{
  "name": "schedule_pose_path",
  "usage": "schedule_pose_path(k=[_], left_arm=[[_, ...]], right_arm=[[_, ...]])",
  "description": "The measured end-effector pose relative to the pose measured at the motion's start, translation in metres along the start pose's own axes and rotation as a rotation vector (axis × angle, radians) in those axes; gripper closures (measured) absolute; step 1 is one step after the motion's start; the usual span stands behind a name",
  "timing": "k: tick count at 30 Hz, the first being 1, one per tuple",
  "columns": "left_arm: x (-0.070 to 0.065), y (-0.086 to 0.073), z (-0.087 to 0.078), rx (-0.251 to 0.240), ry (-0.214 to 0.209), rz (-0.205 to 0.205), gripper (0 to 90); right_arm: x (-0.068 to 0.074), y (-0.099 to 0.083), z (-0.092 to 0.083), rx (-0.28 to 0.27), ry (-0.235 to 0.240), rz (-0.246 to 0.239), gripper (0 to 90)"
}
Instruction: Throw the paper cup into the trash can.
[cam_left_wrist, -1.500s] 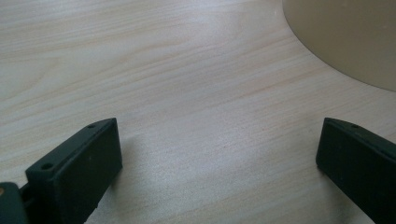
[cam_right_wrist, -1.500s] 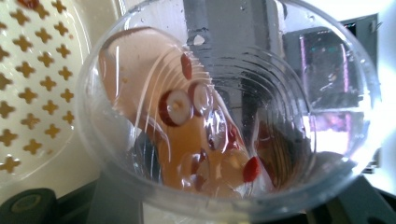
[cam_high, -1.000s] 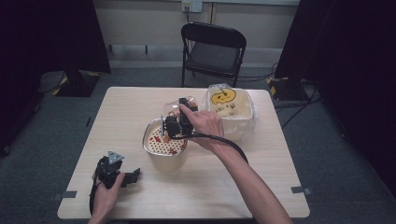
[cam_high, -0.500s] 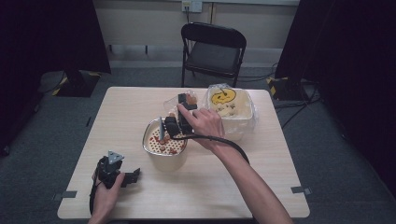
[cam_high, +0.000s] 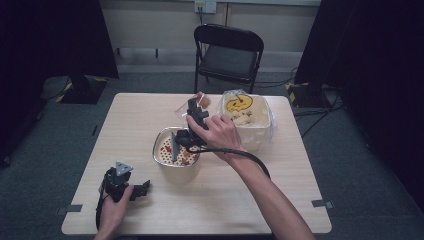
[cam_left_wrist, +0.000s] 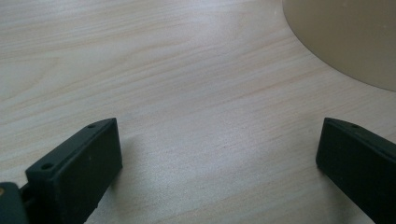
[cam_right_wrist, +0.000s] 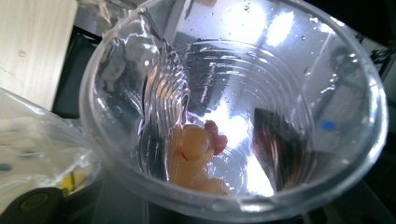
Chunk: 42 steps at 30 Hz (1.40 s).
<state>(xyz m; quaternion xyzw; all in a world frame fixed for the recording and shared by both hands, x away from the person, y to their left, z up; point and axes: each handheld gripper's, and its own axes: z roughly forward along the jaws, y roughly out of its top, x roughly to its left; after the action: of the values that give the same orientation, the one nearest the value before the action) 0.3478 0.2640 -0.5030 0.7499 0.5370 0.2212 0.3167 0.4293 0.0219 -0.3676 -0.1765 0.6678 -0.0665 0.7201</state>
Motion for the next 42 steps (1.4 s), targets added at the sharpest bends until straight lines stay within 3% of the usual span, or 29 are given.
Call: schedule_pose_path(k=[1,4,5,8,10,11,12,15,21,24,25,32,36,37,38,41,42], left_arm=[[0.000,0.000,0.000,0.000,0.001,0.000,0.0],[0.000,0.000,0.000,0.000,0.003,0.003,0.0],[0.000,0.000,0.000,0.000,0.002,0.003,0.0],[0.000,0.000,0.000,0.000,0.001,0.003,0.0],[0.000,0.000,0.000,0.001,0.001,0.002,0.0],[0.000,0.000,0.000,0.000,0.001,0.003,0.0],[0.000,0.000,0.000,0.000,0.001,0.003,0.0],[0.000,0.000,0.000,0.001,0.001,0.003,0.0],[0.000,0.000,0.000,0.000,0.002,0.003,0.0],[0.000,0.000,0.000,0.000,0.001,0.002,0.0],[0.000,0.000,0.000,0.001,0.001,0.003,0.0],[0.000,0.000,0.000,0.000,0.001,0.002,0.0],[0.000,0.000,0.000,0.001,0.001,0.003,0.0],[0.000,0.000,0.000,0.000,0.000,0.000,0.0],[0.000,0.000,0.000,0.001,0.001,0.003,0.0],[0.000,0.000,0.000,0.000,0.001,0.002,0.0],[0.000,0.000,0.000,0.000,0.001,0.003,0.0]], right_arm=[[0.002,0.000,-0.001,0.006,-0.036,-0.039,51.2],[0.001,0.000,-0.002,-0.005,-0.054,-0.073,51.3],[0.001,0.001,-0.003,-0.008,-0.085,-0.130,51.4],[0.003,0.003,-0.004,-0.003,-0.119,-0.183,51.5],[0.004,0.005,-0.006,-0.005,-0.113,-0.204,51.6],[0.005,0.006,-0.006,-0.007,-0.126,-0.247,51.8],[0.005,0.006,-0.006,-0.007,-0.126,-0.247,51.8],[0.009,0.009,-0.008,-0.017,-0.153,-0.324,51.8],[0.012,0.013,-0.012,-0.020,-0.218,-0.391,51.9],[0.012,0.013,-0.013,-0.024,-0.207,-0.386,51.9],[0.012,0.012,-0.013,-0.015,-0.219,-0.407,52.0],[0.010,0.011,-0.011,-0.011,-0.209,-0.391,52.0],[0.008,0.010,-0.010,-0.003,-0.173,-0.344,52.0],[0.007,0.008,-0.010,-0.008,-0.168,-0.303,51.8],[0.007,0.008,-0.010,-0.008,-0.168,-0.303,51.8],[0.005,0.002,-0.009,-0.020,-0.078,-0.150,51.8],[0.005,0.002,-0.009,-0.020,-0.078,-0.150,51.8]])
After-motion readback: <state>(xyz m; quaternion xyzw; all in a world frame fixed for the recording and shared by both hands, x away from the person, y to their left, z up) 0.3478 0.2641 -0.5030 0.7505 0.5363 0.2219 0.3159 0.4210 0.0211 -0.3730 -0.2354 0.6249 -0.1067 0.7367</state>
